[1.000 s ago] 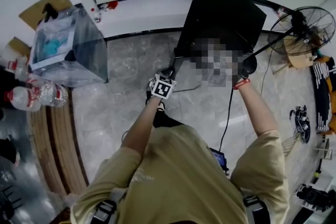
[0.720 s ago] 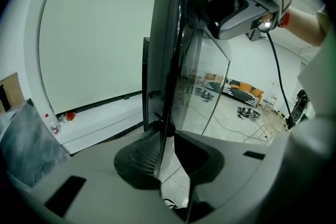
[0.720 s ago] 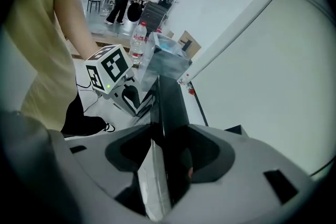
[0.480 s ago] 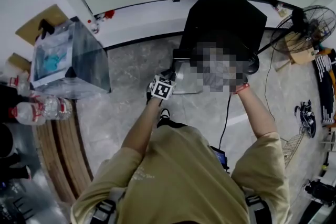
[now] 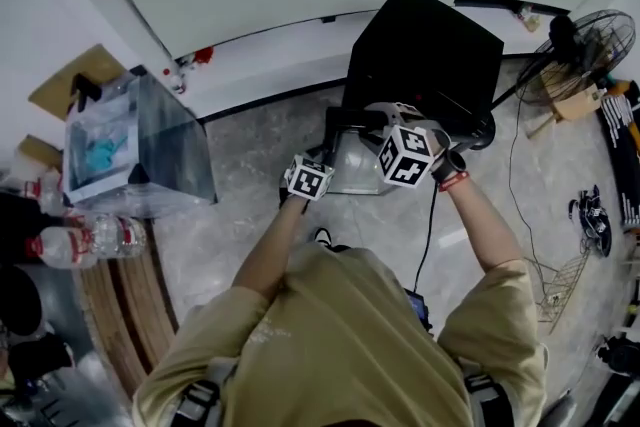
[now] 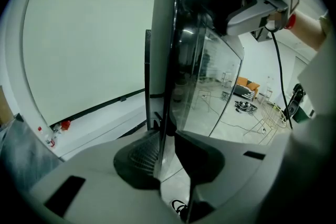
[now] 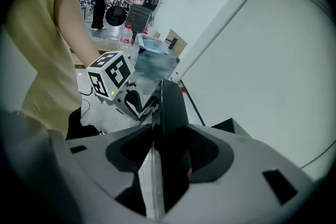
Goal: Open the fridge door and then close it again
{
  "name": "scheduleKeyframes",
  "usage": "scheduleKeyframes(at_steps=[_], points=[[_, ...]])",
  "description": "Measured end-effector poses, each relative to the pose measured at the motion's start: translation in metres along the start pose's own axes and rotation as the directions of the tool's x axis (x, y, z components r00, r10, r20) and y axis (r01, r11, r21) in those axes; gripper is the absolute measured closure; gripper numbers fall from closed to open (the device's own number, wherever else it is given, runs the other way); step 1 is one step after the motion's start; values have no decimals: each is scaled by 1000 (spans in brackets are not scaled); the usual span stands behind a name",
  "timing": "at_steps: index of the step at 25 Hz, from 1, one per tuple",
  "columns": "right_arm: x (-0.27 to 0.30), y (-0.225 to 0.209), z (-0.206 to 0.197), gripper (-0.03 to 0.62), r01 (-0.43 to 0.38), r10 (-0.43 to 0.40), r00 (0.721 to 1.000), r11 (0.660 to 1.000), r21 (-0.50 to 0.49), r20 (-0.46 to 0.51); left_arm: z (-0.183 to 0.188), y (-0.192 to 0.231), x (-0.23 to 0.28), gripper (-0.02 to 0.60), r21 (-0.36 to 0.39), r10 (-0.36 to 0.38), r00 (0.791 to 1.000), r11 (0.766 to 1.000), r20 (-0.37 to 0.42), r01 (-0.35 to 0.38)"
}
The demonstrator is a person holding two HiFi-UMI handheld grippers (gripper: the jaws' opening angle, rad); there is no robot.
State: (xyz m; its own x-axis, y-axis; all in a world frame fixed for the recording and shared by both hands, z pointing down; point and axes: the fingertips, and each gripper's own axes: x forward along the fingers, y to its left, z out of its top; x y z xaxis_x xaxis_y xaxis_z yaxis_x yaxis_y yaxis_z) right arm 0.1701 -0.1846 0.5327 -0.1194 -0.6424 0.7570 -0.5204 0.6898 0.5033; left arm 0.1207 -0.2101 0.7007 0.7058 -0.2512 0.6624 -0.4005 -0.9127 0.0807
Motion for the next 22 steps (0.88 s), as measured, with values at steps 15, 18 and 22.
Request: scheduleKeyframes(at_steps=[15,18,22], points=[[13,-26,-7,368,16,-14,999,998,63,-43,21,16,22,494,17,-36,999,999,8,35],[19,-34,-6,368,34,-30,998,997,75,-52,27,23,28,494,22,-45,999,999,13,45],[25,-43,-10,368,42,-34,996,994,99,-79,37,29,36,493,34,-73,997,997,16,73]])
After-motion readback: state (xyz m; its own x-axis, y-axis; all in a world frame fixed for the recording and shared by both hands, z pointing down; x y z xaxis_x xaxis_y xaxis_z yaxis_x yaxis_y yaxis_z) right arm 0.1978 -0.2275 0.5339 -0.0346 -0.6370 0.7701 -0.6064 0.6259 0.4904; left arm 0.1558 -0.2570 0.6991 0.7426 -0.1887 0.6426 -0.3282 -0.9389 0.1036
